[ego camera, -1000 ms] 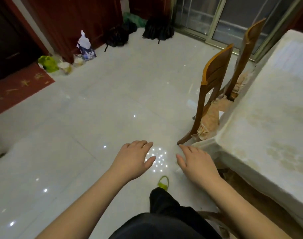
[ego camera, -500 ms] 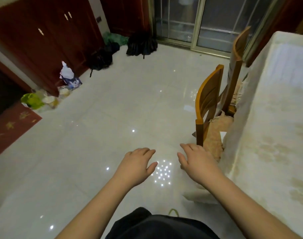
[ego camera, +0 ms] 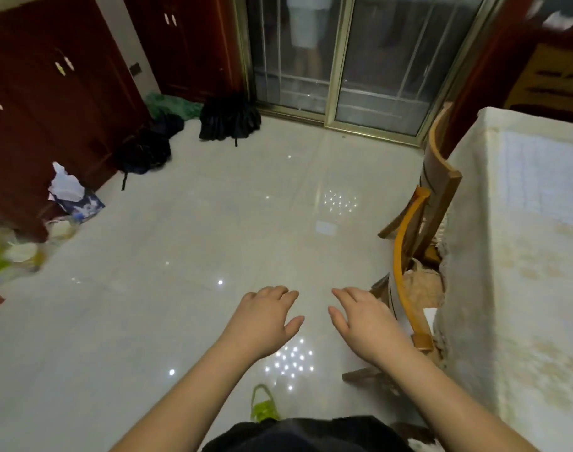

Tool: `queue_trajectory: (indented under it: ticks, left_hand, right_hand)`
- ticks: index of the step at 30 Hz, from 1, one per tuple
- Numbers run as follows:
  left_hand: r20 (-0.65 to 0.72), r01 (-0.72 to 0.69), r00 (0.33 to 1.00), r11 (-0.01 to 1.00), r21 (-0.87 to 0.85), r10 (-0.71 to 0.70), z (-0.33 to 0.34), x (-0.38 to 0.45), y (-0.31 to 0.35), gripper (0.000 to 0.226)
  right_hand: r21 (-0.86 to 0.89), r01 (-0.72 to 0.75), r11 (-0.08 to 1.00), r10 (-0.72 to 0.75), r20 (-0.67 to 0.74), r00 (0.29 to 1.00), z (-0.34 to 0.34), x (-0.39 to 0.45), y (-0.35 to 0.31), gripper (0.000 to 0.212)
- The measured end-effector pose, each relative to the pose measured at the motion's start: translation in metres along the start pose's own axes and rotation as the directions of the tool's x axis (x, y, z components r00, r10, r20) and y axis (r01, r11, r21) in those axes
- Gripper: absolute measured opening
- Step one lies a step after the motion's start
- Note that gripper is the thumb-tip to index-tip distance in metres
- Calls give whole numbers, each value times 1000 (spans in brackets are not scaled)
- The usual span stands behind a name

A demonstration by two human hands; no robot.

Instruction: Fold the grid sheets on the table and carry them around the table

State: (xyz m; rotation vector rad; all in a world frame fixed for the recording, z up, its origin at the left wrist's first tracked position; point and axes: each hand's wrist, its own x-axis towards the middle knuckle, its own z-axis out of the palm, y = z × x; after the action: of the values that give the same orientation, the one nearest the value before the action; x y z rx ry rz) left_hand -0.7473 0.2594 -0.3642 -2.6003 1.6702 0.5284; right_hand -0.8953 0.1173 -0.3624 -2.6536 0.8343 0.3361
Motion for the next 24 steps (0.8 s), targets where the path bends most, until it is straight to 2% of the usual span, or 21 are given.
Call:
queue_trajectory:
  ticks: [9,18,24]
  left_hand:
    - [12,-164,986,986,28,164,-64,99,-57,61]
    - [54,-304,952,949,79,301,-107,264,-58,59]
    - [83,-365,930,924,111,357,-148,355,-50,59]
  right_hand:
    - [-17,-90,996,89,-78,993,-43,96,-15,53]
    - [78,-246,966,256,-166,952,-90,205,58,52]
    - [157,-293,943,315,-139,939,-128,275,96,52]
